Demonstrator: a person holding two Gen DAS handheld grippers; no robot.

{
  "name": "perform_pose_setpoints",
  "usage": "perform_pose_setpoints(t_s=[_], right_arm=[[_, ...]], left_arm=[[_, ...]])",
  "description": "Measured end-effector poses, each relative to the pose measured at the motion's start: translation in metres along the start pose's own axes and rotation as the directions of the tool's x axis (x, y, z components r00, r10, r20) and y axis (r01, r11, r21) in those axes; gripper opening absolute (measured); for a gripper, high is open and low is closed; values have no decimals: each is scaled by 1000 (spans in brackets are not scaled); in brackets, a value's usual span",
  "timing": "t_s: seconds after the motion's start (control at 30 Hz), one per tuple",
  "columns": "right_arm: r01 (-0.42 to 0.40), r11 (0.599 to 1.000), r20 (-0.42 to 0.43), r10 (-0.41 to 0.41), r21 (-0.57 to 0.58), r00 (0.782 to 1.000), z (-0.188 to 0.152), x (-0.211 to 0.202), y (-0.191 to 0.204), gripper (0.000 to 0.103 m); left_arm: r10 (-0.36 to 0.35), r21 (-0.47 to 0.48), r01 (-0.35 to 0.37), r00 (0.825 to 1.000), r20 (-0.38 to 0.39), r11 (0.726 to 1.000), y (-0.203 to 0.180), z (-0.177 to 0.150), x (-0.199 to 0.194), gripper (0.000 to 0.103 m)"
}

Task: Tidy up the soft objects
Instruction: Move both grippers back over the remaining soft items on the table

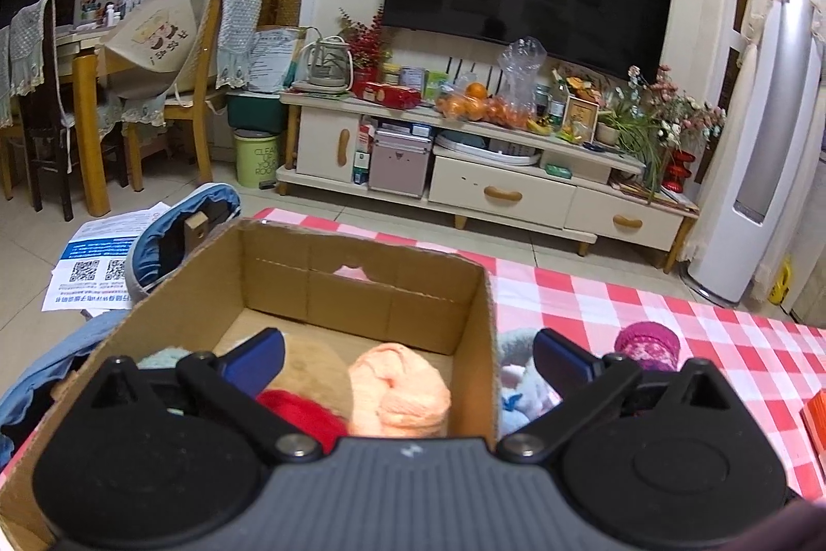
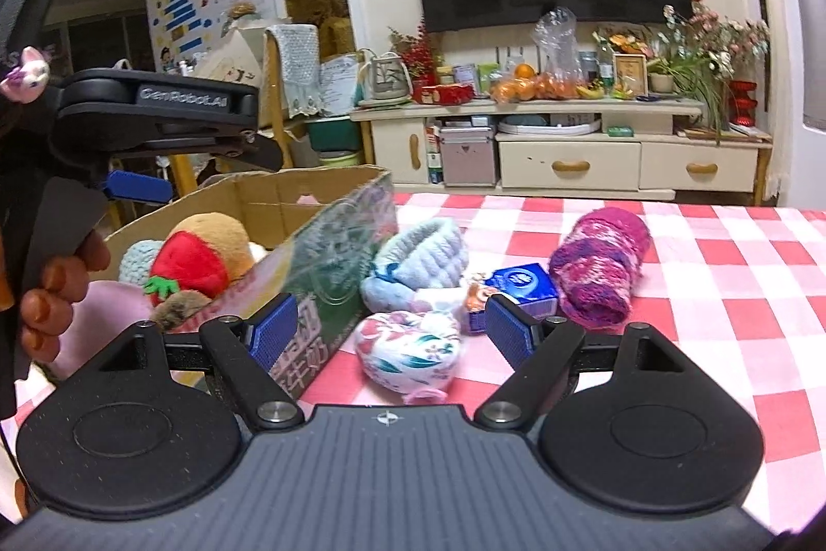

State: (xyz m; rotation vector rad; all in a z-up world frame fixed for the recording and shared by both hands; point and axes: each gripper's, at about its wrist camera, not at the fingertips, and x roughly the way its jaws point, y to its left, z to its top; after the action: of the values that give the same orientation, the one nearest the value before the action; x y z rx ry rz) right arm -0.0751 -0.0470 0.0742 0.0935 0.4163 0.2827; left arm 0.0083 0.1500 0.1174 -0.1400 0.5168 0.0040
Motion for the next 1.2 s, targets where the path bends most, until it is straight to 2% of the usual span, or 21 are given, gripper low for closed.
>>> perform_pose_setpoints(t_s=[0.53, 1.2], right_arm=[[100, 986, -13, -99, 131, 995, 1, 8, -38, 103], [231, 944, -44, -228, 236, 973, -2, 15, -68, 103]], left_arm=[[-68, 96, 71, 997, -36, 993, -44, -14, 2, 102], [-76, 261, 93, 995, -72, 961, -100, -46, 4, 102]])
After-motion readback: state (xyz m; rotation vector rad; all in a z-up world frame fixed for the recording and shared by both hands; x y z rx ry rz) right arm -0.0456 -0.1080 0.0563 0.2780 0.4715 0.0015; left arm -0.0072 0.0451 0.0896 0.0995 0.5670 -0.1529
